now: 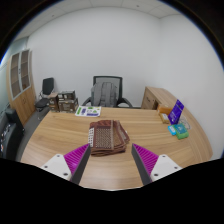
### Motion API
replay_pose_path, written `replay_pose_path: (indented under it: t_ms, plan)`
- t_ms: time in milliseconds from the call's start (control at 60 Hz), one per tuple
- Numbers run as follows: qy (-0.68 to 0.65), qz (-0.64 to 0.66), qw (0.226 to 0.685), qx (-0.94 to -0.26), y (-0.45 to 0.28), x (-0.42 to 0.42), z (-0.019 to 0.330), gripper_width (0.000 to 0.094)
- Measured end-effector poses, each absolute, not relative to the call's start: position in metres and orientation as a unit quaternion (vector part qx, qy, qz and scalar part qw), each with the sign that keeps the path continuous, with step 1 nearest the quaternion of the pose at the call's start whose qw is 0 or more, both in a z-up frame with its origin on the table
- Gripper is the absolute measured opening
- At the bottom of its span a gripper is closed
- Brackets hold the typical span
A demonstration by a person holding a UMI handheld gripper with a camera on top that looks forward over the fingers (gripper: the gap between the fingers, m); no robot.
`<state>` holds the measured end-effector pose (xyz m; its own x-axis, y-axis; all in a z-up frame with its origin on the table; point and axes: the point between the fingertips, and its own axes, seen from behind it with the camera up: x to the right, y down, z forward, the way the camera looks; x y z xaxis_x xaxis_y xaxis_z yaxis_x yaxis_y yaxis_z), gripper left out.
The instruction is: Fold towel
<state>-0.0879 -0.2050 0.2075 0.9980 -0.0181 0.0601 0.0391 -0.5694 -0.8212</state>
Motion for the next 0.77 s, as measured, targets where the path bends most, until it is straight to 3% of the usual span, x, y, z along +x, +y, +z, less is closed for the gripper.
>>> replay_pose_path:
  t_ms: [367,767]
  plan:
    - [0.009,-0.053,0.487,-0.872,-0.369,-0.138,0.268,0.0857]
    - [0.004,-0.05,0.505,-0.862,-0.419,-0.163,0.296,0.0857]
